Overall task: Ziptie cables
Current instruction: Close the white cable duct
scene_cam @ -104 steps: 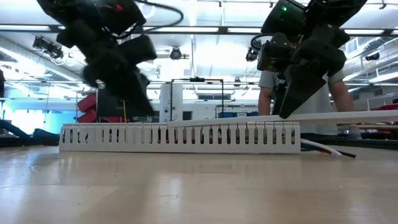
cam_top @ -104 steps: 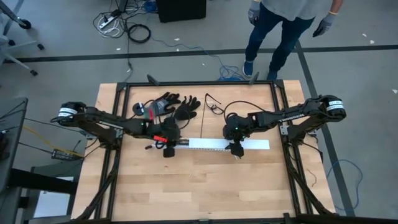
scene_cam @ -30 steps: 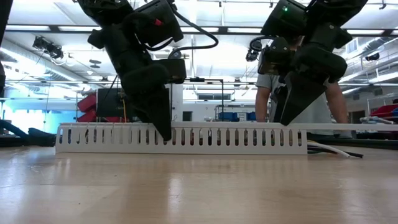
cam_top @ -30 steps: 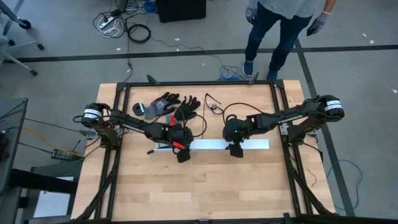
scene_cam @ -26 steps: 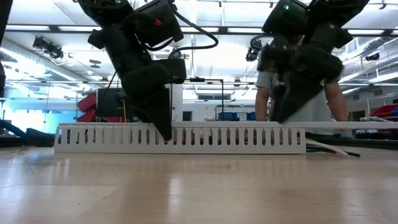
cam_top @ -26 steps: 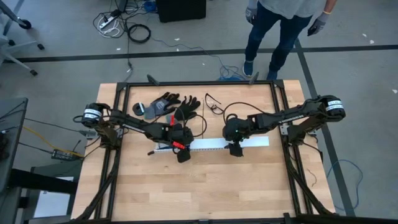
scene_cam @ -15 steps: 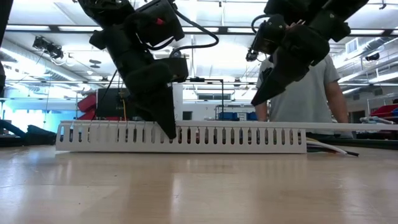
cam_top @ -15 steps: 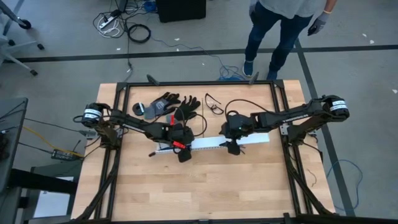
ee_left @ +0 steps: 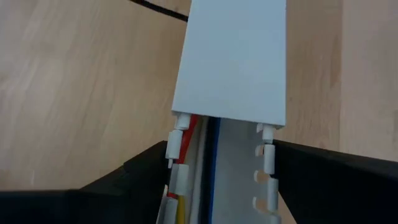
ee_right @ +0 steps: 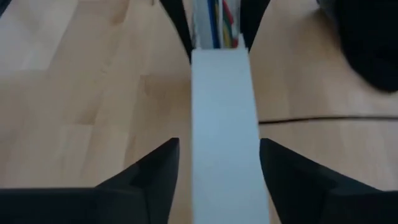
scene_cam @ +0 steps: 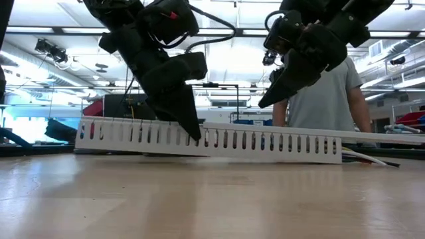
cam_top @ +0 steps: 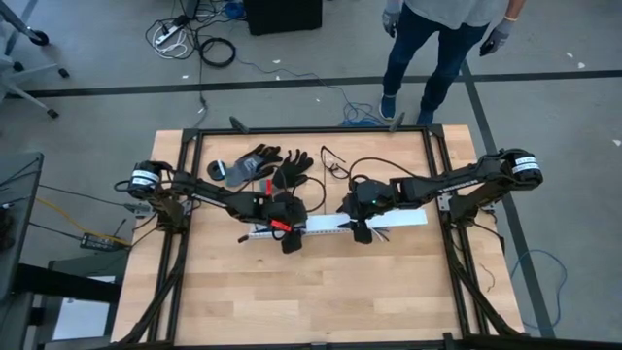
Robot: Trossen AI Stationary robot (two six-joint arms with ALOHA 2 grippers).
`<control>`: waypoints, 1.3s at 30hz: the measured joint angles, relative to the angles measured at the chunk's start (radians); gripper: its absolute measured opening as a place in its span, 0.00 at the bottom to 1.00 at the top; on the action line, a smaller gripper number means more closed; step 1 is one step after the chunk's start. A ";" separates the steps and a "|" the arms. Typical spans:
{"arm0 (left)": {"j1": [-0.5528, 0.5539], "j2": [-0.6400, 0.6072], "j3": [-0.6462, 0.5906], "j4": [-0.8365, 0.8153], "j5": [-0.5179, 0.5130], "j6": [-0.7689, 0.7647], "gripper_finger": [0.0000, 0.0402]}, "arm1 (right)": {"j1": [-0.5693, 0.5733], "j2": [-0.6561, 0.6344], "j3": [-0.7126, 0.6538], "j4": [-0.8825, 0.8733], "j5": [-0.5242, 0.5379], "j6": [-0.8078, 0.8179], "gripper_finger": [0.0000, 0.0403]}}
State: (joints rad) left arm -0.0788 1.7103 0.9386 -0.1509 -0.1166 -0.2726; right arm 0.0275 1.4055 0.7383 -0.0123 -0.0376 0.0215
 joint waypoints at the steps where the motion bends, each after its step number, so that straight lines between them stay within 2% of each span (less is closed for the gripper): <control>1: -0.002 0.000 0.000 0.006 -0.002 0.018 0.63 | 0.003 0.000 0.000 0.004 0.006 -0.008 0.56; 6: -0.019 -0.001 0.000 0.043 -0.038 0.117 0.68 | 0.015 0.000 0.000 0.031 0.050 -0.033 0.68; 10: -0.026 -0.002 0.005 0.049 -0.055 0.140 0.71 | 0.019 0.000 0.000 0.022 0.053 -0.011 0.74; 15: -0.026 -0.002 0.072 -0.165 -0.056 0.175 0.73 | 0.028 0.000 0.000 -0.017 0.047 0.029 0.75; 23: -0.067 -0.020 0.065 -0.287 -0.060 0.237 0.70 | 0.046 0.000 0.000 -0.060 0.064 0.054 0.74; 30: -0.072 -0.109 -0.056 -0.255 -0.109 0.146 0.70 | 0.045 0.000 0.000 -0.059 0.069 0.055 0.73; 39: -0.073 -0.100 -0.152 -0.092 -0.125 0.108 0.70 | 0.044 0.000 0.000 -0.058 0.069 0.062 0.73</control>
State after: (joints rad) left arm -0.1516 1.6100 0.7868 -0.2426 -0.2419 -0.1646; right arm 0.0719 1.4055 0.7380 -0.0708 0.0319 0.0834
